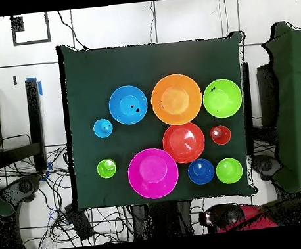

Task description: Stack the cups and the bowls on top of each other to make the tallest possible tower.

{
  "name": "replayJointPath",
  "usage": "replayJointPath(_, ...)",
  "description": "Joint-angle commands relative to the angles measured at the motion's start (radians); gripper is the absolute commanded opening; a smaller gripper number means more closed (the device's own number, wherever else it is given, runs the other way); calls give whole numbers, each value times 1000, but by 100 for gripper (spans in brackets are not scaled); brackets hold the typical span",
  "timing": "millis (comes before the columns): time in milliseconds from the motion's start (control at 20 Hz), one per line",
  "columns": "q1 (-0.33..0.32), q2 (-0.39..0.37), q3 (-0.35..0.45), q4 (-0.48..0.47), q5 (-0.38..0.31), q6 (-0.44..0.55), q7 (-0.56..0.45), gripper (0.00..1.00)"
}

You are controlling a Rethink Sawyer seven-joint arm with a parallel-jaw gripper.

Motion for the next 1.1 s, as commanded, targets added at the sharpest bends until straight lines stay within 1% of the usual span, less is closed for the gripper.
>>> replayJointPath(50,104,136,129,-232,-19,-139,89,100)
replayJointPath(150,141,150,106,-249,-7,-169,120,100)
replayJointPath(350,208,181,53,-274,42,-256,200,100)
replayJointPath(550,272,200,-16,-265,114,-347,270,100)
replayJointPath(650,289,201,-33,-253,142,-369,284,100)
replayJointPath(850,289,196,-40,-227,182,-394,302,100)
replayJointPath(1000,278,176,-25,-208,186,-373,297,100)
replayJointPath(1100,270,152,-10,-191,187,-340,289,100)
